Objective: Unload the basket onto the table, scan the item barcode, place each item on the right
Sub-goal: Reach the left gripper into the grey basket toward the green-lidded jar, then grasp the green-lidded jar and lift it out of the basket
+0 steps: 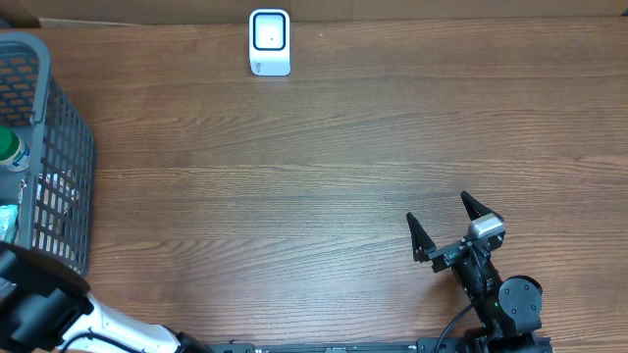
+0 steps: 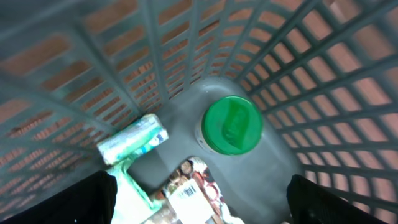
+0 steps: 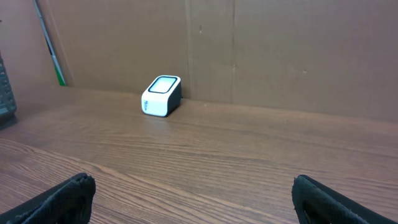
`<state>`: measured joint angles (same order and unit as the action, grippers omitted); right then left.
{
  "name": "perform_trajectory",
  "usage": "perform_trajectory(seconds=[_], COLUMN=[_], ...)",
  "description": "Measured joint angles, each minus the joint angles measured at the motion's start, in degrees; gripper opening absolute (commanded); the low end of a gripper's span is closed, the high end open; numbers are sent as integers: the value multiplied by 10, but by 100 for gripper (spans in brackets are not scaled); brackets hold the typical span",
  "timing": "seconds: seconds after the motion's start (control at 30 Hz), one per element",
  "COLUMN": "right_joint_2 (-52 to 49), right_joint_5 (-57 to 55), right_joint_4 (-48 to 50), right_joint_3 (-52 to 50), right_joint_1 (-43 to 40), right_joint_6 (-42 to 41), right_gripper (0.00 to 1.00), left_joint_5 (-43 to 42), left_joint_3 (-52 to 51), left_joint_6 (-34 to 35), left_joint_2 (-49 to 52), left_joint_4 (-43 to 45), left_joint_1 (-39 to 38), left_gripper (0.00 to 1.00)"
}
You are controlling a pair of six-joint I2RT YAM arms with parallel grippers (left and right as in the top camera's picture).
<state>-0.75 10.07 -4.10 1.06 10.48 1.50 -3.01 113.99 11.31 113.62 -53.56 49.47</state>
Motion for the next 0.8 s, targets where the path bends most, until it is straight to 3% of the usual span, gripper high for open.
perform_trajectory(seconds=[0.37, 0.8], right_joint_2=[0, 0], right_joint_5=[0, 0], right_joint_4=[0, 0], right_joint_3=[0, 0], right_joint_1=[0, 0], right_joint_6=[0, 0], right_gripper=[100, 100], left_joint_5=[102, 123], left_joint_3=[4, 4], left_joint_6=[-64, -73], left_joint_2=[103, 160], left_joint_4=[43, 124], left_joint_1=[-70, -75], left_gripper=[98, 100])
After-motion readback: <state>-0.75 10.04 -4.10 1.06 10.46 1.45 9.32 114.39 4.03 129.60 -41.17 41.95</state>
